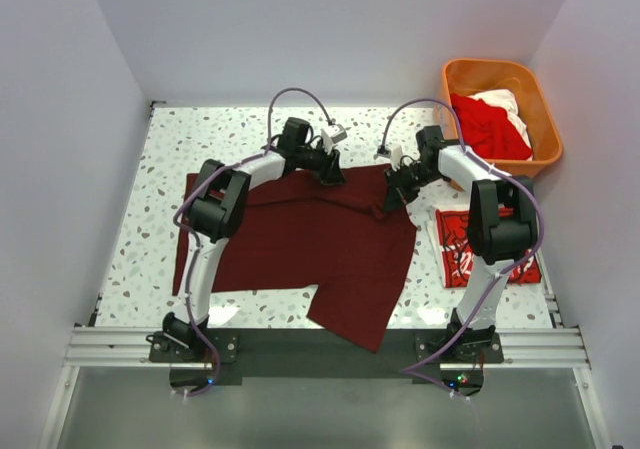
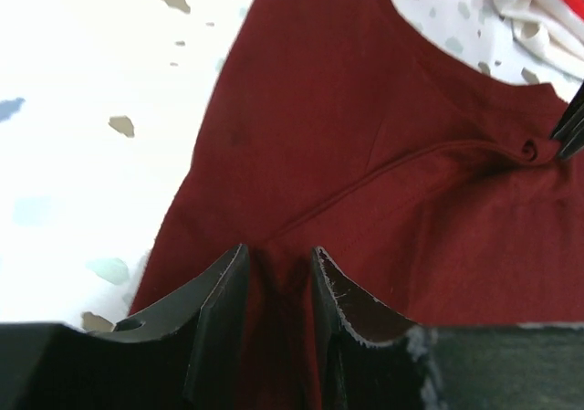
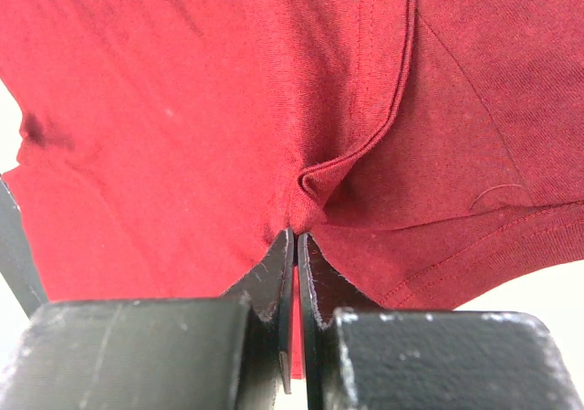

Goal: Fold and stack the t-shirts
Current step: Fold the tshirt

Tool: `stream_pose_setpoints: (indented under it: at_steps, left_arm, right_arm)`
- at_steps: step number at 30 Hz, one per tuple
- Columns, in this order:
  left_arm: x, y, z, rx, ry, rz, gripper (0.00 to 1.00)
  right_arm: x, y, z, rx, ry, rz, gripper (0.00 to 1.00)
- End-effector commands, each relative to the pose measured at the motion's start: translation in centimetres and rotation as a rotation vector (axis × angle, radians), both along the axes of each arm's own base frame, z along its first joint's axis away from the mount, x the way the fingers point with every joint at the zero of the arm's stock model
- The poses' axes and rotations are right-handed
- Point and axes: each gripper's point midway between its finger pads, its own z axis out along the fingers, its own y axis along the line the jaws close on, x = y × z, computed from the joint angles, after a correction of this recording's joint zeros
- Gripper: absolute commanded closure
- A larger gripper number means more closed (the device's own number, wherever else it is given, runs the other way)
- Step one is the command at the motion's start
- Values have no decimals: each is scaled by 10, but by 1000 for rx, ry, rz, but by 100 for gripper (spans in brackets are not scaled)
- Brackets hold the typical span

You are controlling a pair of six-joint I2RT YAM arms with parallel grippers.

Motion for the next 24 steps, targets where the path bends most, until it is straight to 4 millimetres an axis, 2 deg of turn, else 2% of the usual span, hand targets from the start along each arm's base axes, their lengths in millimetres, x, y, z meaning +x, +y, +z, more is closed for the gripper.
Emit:
stream_pose_setpoints:
  at_steps: [1, 5, 9, 10, 11, 12, 15, 16, 17, 18, 21, 24]
  left_arm:
    - [-4, -6, 0, -5, 28, -21, 62]
    - [-8, -8, 1, -17, 32, -42, 65]
    - [-15, -10, 14, -61, 18, -74, 89]
    - [-9, -14, 32, -100, -56, -81, 92]
    - [-15, -12, 31, -106, -50, -87, 95]
    - [-16, -12, 41, -123, -64, -87, 98]
    - [-26, -10, 49, -154, -81, -109, 100]
    - [-27, -10, 62, -173, -118, -118, 100]
    - [-34, -7, 58, -175, -107, -130, 100]
    - [-37, -6, 68, -181, -136, -142, 100]
    - [-50, 0, 73, -188, -162, -183, 100]
    - [-67, 5, 70, -180, -172, -247, 100]
  right_arm:
    - [9, 3, 14, 16, -60, 20, 100]
    - [10, 3, 15, 16, -63, 21, 100]
    - [11, 3, 13, 15, -60, 24, 100]
    - [11, 2, 14, 15, -63, 26, 100]
    - [11, 3, 13, 13, -61, 30, 100]
    - [11, 2, 14, 12, -63, 31, 100]
    - [11, 1, 13, 6, -66, 38, 100]
    - [11, 1, 13, 6, -71, 45, 100]
    - [11, 1, 13, 5, -72, 48, 100]
    - [10, 1, 12, 4, -73, 53, 100]
    - [8, 0, 12, 1, -81, 75, 100]
    - [3, -1, 9, 0, -85, 112, 100]
